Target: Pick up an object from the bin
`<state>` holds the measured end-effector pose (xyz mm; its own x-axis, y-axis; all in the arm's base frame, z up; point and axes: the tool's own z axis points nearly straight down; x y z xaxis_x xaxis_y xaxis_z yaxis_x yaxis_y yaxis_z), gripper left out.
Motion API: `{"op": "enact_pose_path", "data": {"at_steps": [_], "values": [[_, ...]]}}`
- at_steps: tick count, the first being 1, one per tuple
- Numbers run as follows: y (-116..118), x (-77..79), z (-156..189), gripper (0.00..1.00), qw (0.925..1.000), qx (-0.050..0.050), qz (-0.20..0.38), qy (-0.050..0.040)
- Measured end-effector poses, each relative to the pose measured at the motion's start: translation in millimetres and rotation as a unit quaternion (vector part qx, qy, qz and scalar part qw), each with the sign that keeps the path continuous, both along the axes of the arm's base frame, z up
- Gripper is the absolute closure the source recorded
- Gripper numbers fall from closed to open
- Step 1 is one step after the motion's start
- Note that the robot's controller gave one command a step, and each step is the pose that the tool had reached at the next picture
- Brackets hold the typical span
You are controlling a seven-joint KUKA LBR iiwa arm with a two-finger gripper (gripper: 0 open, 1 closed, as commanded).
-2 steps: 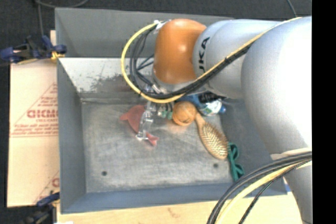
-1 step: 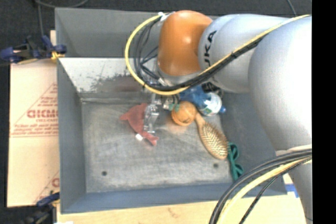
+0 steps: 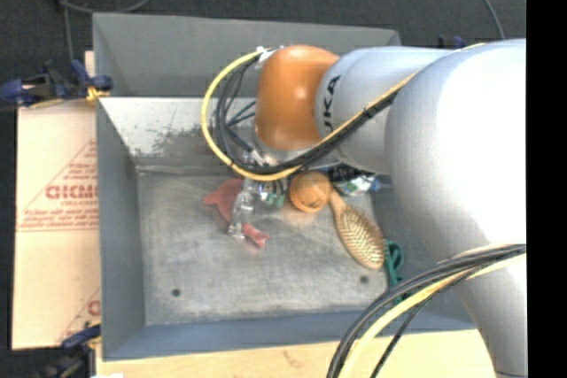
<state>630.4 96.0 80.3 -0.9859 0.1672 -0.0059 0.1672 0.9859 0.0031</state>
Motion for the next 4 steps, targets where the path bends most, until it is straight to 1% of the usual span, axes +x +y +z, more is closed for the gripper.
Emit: {"op": "enact_pose_path", "data": {"at_steps": [1, 2, 3, 4], "values": [[-4, -21.4, -5, 1.0, 0.9999, -0.001, 0.009, -0.0049], [-4, -21.4, -5, 1.0, 0.9999, -0.001, 0.009, -0.0049], [-4, -23.6, 2, 1.0, 1.0, -0.001, 0.009, 0.001], [-5, -24.9, 27, 1.0, 0.9999, -0.001, 0.009, 0.0057]]}}
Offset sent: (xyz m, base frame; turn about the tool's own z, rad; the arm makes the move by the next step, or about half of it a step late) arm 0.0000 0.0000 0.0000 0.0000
